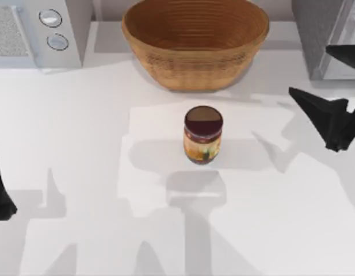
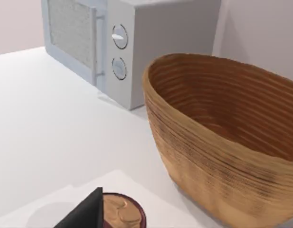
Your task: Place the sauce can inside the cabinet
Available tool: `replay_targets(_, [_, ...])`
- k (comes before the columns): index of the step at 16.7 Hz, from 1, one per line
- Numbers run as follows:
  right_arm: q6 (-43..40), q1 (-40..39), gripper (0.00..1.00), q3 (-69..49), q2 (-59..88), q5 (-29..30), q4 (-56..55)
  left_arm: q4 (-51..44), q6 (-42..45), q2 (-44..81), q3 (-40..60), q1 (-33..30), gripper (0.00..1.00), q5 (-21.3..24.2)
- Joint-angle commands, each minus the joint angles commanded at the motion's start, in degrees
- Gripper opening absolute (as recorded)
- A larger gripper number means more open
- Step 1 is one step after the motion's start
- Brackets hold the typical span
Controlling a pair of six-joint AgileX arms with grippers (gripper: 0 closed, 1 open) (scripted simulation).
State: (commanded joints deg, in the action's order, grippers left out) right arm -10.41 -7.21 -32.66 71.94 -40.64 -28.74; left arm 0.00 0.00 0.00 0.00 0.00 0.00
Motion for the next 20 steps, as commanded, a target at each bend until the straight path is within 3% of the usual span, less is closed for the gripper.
replay_targets(6, [-6.42,-2.63,1.0,-15.38,35.49,-18.83,-13.12,0.0,0.0,0.0,0.0,0.0,1.0,0.0])
replay_targets(11, [-10.14,-3.71,1.0,-25.18,57.46,-30.41,-21.32,0.0,0.0,0.0,0.0,0.0,1.0,0.0])
replay_targets(15, [-11.35,-4.02,1.0,-28.89,65.21,-34.71,-24.39,0.0,0.0,0.0,0.0,0.0,1.0,0.0])
replay_targets(20, [-11.42,-4.04,1.0,-29.11,65.67,-34.97,-24.58,0.0,0.0,0.0,0.0,0.0,1.0,0.0])
